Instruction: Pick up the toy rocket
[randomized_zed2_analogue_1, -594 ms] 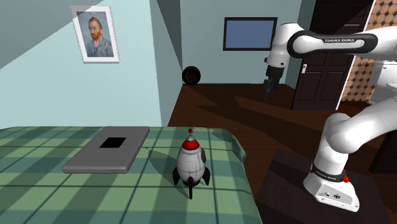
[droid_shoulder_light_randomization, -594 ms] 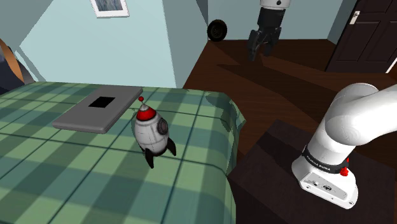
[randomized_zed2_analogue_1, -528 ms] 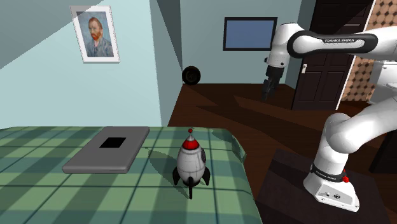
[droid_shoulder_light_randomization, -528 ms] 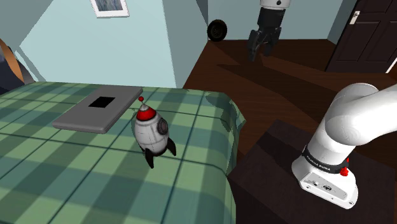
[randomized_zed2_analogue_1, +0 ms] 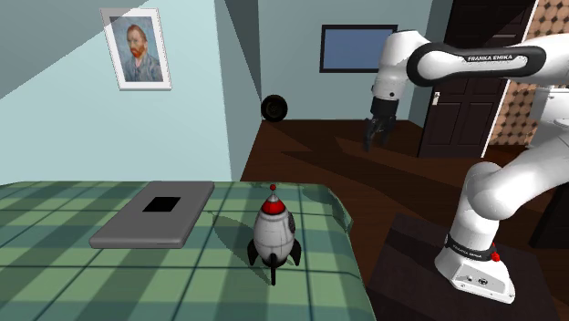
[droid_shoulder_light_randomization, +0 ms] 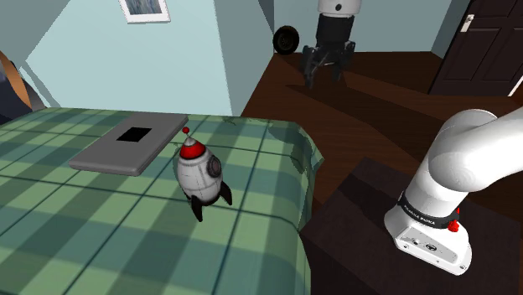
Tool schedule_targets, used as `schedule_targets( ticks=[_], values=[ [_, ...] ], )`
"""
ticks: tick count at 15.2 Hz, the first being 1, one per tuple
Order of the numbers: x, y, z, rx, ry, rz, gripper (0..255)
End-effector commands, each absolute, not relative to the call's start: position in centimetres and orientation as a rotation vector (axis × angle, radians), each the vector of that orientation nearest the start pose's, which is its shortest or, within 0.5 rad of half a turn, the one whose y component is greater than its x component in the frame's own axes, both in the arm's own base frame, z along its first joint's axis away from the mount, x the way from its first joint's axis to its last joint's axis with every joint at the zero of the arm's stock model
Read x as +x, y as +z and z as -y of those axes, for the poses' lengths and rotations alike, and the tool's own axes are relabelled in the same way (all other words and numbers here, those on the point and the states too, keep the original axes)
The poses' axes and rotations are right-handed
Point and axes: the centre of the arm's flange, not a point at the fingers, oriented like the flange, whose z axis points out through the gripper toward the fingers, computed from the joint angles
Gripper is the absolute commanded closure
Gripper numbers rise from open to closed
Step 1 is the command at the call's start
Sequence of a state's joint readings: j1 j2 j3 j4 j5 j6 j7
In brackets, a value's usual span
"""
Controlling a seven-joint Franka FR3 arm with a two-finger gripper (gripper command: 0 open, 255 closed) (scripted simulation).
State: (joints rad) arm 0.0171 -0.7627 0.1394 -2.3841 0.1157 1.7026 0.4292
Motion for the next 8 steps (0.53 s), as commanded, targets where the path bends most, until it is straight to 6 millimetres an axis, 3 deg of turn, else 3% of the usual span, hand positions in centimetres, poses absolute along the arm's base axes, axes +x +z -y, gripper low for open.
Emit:
schedule_targets(
  ticks=[1, 8],
  values=[
    [32.6, 57.8, -10.2, -3.052, -0.098, -0.57, 0],
    [35.7, 57.7, -19.3, -3.009, -0.069, -0.824, 0]
  ],
)
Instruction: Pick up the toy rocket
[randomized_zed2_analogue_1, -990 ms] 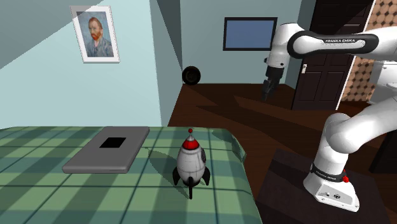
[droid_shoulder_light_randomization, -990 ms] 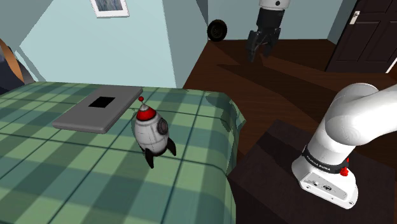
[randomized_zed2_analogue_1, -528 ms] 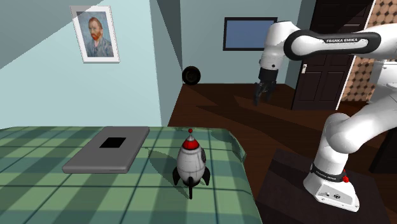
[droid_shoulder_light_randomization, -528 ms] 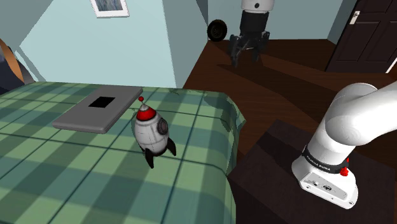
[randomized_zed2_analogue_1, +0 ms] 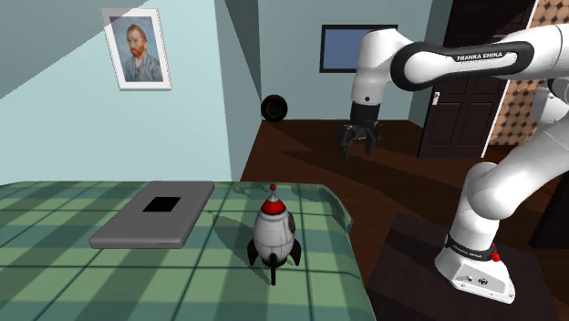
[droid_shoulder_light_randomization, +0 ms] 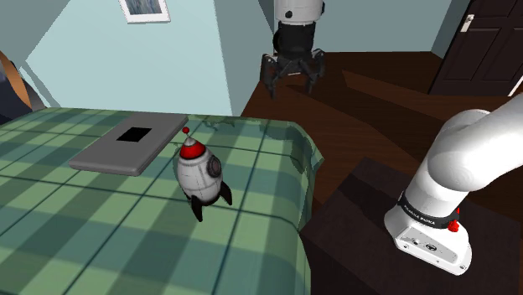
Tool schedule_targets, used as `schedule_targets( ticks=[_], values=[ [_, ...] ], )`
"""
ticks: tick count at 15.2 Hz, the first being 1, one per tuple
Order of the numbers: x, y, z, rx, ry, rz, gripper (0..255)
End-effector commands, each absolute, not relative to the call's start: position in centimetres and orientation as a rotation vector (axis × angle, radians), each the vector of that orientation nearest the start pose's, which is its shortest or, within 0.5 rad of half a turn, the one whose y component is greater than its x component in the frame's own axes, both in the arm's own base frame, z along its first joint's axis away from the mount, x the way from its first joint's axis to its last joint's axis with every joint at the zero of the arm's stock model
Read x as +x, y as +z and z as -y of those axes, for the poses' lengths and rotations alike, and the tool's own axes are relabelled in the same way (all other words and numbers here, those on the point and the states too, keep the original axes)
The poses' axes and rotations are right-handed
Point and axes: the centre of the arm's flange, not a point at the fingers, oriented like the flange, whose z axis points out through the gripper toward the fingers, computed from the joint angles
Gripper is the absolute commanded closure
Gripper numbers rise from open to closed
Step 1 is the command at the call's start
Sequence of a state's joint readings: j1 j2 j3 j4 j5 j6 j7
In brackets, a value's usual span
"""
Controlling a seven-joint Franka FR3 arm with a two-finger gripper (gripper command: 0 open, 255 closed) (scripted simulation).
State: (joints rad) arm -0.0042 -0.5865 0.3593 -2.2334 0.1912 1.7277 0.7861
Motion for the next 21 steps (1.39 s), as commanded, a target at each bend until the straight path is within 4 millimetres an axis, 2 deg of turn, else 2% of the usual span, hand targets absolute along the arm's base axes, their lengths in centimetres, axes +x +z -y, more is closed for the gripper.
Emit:
schedule_targets(
  ticks=[1, 7, 14, 19, 21],
  values=[
    [36.2, 57.7, -20.5, -3.001, -0.065, -0.86, 0],
    [40.1, 57.6, -27.7, -2.945, -0.04, -1.075, 0],
    [45.9, 57.2, -35.3, -2.86, -0.01, -1.32, 0],
    [50.8, 56.8, -40.0, -2.786, 0.012, -1.491, 0],
    [51.5, 56.3, -40.7, -2.775, 0.015, -1.516, 0]
  ],
)
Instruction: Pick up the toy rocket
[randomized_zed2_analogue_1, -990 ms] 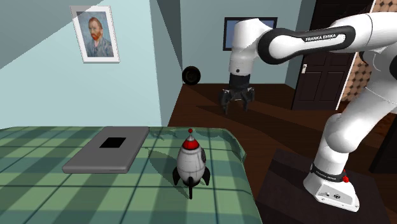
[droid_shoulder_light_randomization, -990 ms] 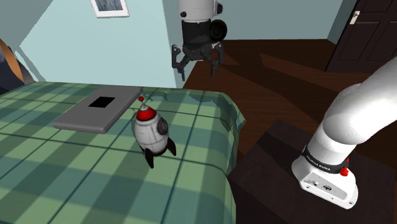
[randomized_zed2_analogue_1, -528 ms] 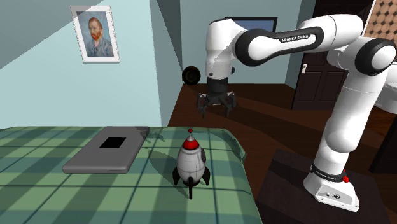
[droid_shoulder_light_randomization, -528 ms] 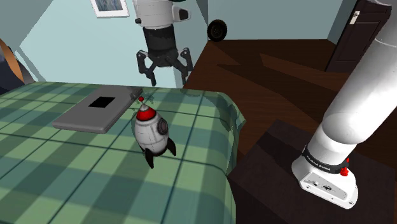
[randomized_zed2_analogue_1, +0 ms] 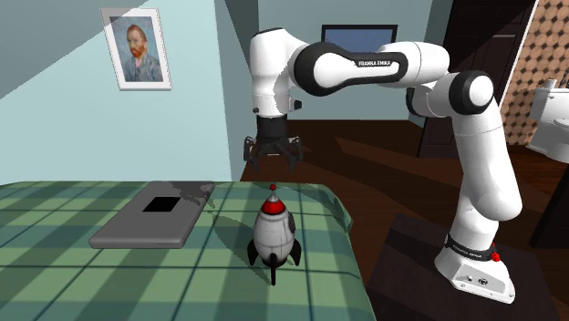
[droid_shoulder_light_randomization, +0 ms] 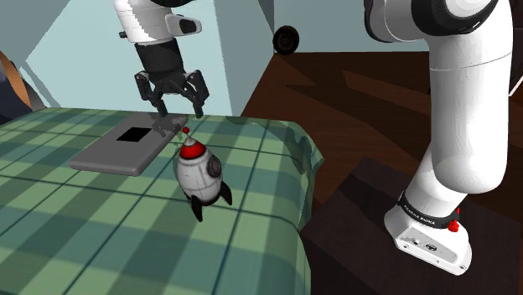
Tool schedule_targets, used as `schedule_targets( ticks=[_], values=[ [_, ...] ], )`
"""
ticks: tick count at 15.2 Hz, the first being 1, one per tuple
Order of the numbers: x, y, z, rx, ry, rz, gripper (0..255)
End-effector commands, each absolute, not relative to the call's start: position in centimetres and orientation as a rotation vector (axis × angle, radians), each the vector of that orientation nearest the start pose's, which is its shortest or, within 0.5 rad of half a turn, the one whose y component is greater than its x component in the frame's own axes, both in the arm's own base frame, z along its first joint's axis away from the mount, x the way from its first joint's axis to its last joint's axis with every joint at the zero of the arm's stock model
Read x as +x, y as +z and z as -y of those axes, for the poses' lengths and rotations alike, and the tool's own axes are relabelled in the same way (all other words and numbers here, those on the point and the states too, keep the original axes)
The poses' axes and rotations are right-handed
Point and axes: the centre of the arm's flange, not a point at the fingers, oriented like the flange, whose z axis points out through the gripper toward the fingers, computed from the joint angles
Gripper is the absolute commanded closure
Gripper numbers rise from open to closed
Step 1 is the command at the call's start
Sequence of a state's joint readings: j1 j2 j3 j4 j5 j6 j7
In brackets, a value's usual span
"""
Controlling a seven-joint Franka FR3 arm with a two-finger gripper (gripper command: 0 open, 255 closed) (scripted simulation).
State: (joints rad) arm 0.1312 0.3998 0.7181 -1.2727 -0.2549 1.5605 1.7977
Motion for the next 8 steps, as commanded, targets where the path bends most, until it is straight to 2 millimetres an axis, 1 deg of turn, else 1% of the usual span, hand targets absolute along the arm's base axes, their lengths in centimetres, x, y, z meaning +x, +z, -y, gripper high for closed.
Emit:
schedule_targets(
  ticks=[1, 6, 8],
  values=[
    [51.5, 55.7, -40.7, -2.775, 0.015, -1.516, 0],
    [51.5, 53.1, -40.7, -2.775, 0.015, -1.516, 0],
    [51.5, 52.8, -40.7, -2.775, 0.015, -1.516, 0]
  ],
)
